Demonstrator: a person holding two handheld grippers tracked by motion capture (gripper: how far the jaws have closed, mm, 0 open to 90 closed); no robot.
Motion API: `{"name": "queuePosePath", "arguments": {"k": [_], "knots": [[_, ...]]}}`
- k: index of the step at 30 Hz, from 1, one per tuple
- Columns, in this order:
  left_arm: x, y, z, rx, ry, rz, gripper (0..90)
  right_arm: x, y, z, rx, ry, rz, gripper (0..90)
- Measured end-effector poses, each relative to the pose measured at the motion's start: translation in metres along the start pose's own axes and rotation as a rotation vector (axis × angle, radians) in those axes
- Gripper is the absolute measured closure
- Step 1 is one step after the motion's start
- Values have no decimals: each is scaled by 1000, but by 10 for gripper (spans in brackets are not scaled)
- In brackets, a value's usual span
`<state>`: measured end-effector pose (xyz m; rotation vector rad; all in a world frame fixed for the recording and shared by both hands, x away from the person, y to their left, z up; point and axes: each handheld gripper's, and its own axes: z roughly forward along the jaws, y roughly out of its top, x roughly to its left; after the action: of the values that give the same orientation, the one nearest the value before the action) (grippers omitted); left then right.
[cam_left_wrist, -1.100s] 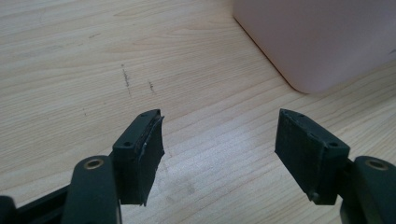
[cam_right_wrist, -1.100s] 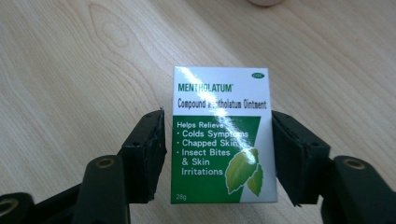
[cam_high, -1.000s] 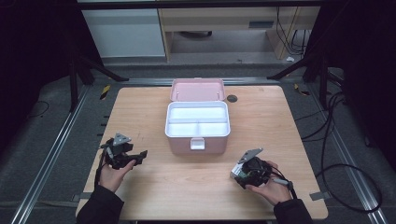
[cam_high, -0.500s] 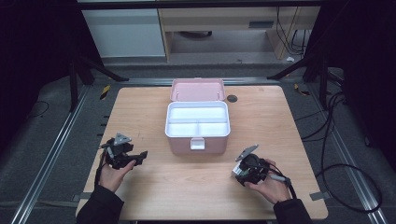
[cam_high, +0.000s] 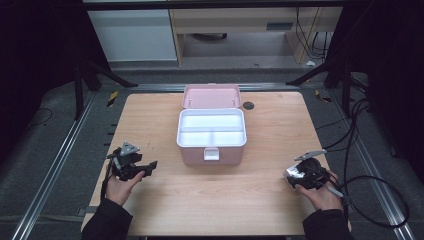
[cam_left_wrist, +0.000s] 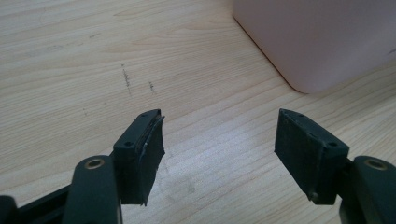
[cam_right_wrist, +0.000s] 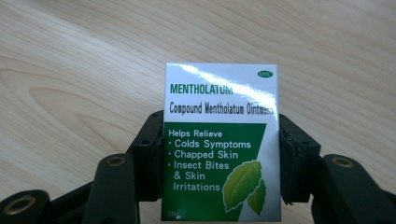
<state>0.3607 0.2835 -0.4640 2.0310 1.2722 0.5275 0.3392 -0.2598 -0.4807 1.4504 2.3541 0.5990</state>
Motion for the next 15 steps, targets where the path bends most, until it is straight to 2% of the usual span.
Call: {"name": "queuePosePath", "arguments": {"k": [3, 10, 12, 15], "knots": [[0, 0, 0, 1, -1, 1, 321, -8, -4, 4, 19, -11, 26, 451], [0, 0, 0, -2, -3, -1, 324, -10, -8, 12, 52, -9, 42, 444], [-1, 1, -1, -5, -5, -1, 325, -11, -8, 12, 46, -8, 39, 434], [-1, 3, -1, -11, -11, 0, 330, -11, -8, 10, 5, -21, 33, 378]]}}
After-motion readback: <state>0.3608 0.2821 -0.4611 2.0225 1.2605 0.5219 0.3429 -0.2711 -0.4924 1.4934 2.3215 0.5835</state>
